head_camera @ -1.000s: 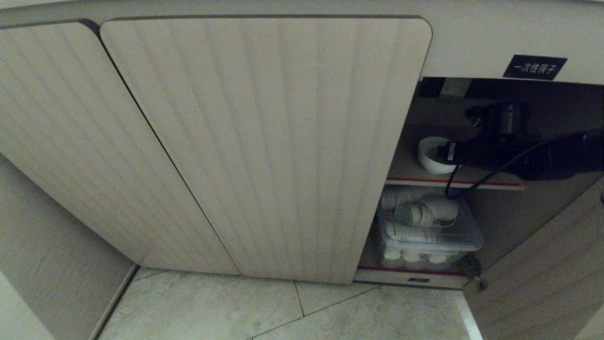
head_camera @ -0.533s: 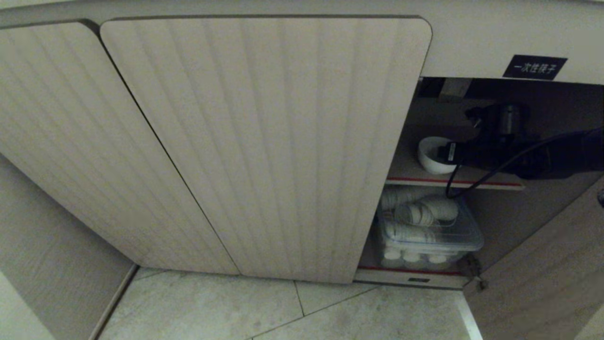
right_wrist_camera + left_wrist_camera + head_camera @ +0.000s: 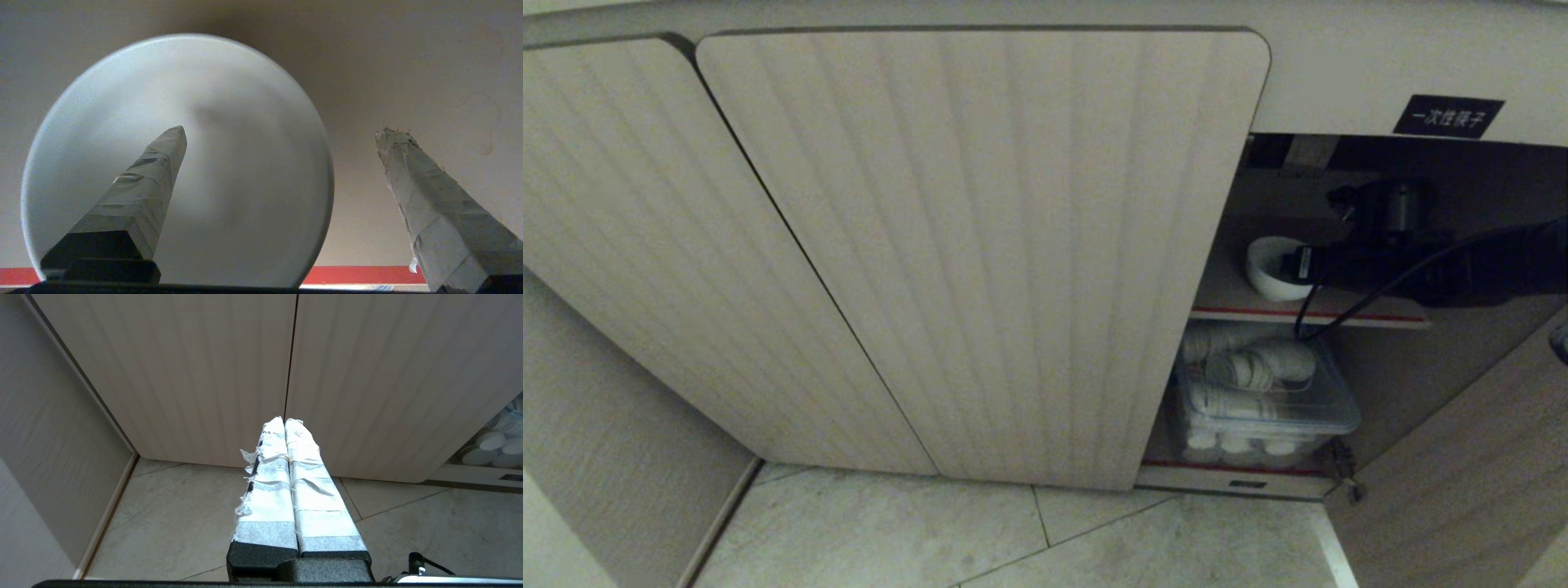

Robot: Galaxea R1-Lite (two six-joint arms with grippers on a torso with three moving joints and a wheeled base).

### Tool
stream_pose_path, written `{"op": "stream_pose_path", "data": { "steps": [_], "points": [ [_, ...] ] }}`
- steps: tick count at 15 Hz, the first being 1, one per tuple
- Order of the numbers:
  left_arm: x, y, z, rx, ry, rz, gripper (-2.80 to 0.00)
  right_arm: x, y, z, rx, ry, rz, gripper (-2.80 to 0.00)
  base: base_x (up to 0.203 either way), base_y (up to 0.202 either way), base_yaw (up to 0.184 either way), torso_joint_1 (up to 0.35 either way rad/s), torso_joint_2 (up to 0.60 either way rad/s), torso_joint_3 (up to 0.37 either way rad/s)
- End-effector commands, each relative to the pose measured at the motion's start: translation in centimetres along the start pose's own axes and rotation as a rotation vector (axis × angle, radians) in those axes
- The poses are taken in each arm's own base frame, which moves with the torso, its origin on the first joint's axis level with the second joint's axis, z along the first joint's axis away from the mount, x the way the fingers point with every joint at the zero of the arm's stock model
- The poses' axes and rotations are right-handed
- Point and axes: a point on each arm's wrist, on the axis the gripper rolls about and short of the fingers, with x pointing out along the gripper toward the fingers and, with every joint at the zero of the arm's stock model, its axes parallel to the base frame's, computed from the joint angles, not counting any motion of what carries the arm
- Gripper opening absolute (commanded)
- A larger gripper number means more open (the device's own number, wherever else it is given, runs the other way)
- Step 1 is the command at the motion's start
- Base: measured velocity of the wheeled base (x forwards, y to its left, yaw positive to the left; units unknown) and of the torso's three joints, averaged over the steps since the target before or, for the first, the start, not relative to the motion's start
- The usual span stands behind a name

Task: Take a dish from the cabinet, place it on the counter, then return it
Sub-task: Take the bowl from the cabinet

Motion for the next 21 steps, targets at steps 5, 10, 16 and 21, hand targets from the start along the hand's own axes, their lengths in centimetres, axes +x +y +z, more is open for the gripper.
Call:
{"op": "stream_pose_path", "data": {
  "steps": [5, 10, 16, 21],
  "points": [
    [-0.01, 0.00, 0.01, -0.001, -0.001, 0.000, -2.80, 0.17, -0.01, -0.18, 0.000, 0.004, -0.001, 0.00, 0.000, 0.000, 0.000, 0.000, 0.00, 0.000],
    [0.00, 0.00, -0.02, -0.001, 0.000, 0.001, -2.80, 0.22, -0.01, -0.22, -0.001, 0.004, -0.001, 0.00, 0.000, 0.000, 0.000, 0.000, 0.00, 0.000],
    [-0.01, 0.00, 0.01, -0.001, -0.001, 0.000, -2.80, 0.17, -0.01, -0.20, -0.019, 0.008, -0.001, 0.00, 0.000, 0.000, 0.000, 0.000, 0.00, 0.000],
    [-0.01, 0.00, 0.01, -0.001, -0.001, 0.000, -2.80, 0.04, -0.02, -0.17, -0.021, 0.025, -0.003, 0.00, 0.000, 0.000, 0.000, 0.000, 0.00, 0.000]
  ]
}}
